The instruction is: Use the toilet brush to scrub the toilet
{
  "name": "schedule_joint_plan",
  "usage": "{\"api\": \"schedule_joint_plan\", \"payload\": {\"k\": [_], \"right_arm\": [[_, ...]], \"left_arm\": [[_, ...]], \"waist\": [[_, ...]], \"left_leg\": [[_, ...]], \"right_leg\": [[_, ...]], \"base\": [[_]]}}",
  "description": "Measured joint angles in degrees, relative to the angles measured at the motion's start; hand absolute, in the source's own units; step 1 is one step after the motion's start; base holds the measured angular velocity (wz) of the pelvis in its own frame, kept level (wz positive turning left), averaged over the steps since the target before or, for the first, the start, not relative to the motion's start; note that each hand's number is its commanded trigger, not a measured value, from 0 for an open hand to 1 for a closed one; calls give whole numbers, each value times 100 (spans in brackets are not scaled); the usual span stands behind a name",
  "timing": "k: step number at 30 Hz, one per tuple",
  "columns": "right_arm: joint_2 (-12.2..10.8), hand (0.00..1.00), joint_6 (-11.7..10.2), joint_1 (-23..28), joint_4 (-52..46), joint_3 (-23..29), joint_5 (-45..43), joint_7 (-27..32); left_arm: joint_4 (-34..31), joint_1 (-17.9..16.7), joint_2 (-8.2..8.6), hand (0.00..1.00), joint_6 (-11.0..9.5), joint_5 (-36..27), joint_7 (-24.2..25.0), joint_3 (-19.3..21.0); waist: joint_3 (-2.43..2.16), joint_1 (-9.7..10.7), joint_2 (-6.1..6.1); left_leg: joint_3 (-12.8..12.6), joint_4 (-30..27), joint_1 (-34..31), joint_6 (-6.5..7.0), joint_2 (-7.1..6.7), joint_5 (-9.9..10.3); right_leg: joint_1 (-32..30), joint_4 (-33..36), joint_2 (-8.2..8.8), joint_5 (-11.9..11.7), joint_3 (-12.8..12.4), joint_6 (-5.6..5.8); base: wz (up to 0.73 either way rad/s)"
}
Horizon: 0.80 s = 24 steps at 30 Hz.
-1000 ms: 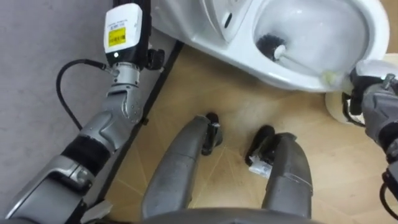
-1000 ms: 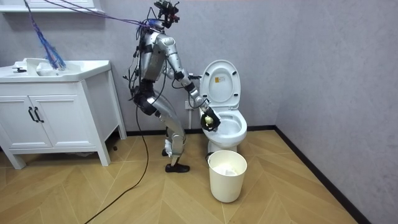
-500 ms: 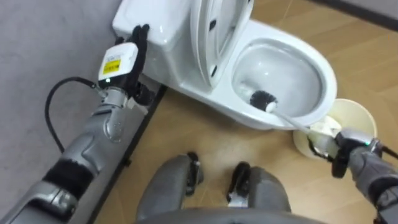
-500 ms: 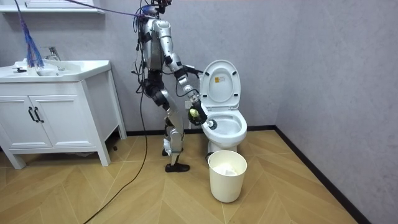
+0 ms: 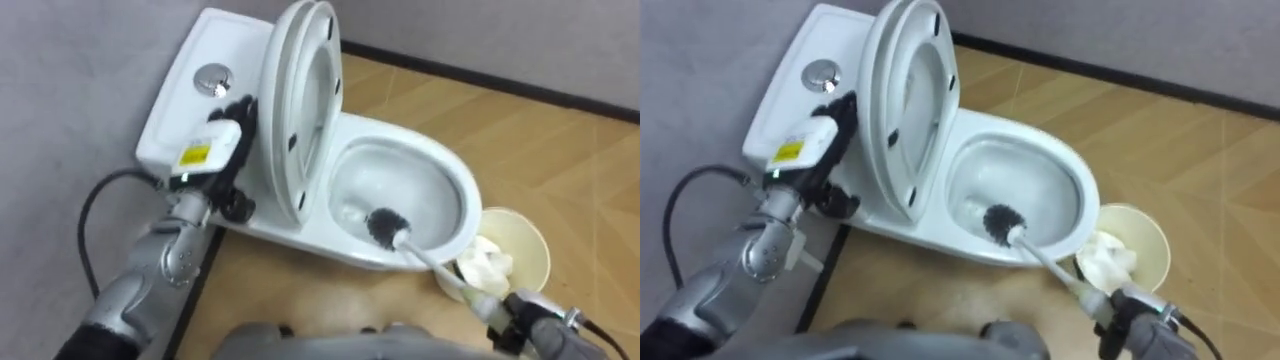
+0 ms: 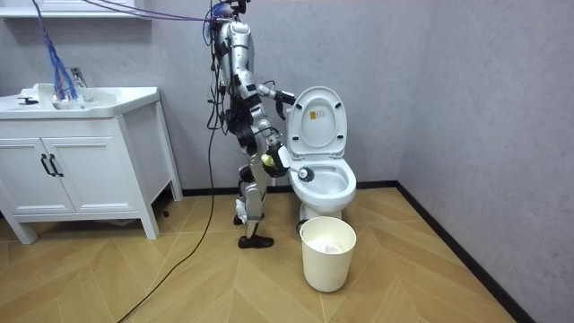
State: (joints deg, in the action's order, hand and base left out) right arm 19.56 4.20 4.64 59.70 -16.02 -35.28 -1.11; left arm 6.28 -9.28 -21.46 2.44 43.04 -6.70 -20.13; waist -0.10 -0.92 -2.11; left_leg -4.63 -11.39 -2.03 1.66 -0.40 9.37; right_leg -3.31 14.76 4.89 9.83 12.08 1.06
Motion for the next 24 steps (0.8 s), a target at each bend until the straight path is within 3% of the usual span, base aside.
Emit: {"api": "schedule_joint_plan", "payload": {"k": [3, 7, 11, 16, 18, 21, 24], "right_arm": [[-18, 100, -46, 46, -54, 118, -119, -93], [-21, 100, -168, 177, -166, 405, -124, -53], [-160, 100, -198, 294, -158, 691, -87, 174], [-285, 100, -349, 517, -161, 1065, 31, 325], [-362, 100, -371, 587, -140, 1166, 216, 395], [-517, 100, -452, 708, -122, 1494, 524, 650], [-533, 100, -599, 730, 2, 1747, 685, 845]], "left_arm": [[-39, -276, 55, 0, 3, 12, 26, 224], [-38, -369, 69, 0, -31, 30, 20, 528], [-22, -449, 194, 0, -207, -27, -50, 911], [6, -812, 471, 0, -467, -284, -227, 1321], [257, -1018, 501, 0, -636, -313, -449, 1496], [610, -1326, 684, 0, -664, -382, -734, 1853], [844, -1435, 795, 0, -854, -475, -1091, 2220]], "waist": [[30, -33, -35], [55, -60, -49], [96, -68, 43], [66, -105, 77], [74, -122, 50], [44, -109, 41], [37, -150, -20]], "left_leg": [[-22, 107, 230, -33, -9, 34], [-4, 109, 378, -53, 14, 83], [5, 124, 555, -87, 67, 186], [-52, 219, 644, -89, 73, 186], [-116, 282, 777, -91, 87, 186], [-145, 303, 915, -112, 94, 203], [-146, 321, 972, -112, 100, 203]], "right_leg": [[147, -12, -6, 105, -84, 17], [361, -128, -38, 123, -91, 16], [553, -217, -107, 132, -81, 9], [571, -225, -124, 147, -140, 5], [664, -269, -150, 148, -201, 3], [786, -312, -169, 148, -250, 4], [839, -318, -172, 148, -250, 3]], "base": [[-10], [-1], [-5], [-6], [-19], [-8], [0]]}}
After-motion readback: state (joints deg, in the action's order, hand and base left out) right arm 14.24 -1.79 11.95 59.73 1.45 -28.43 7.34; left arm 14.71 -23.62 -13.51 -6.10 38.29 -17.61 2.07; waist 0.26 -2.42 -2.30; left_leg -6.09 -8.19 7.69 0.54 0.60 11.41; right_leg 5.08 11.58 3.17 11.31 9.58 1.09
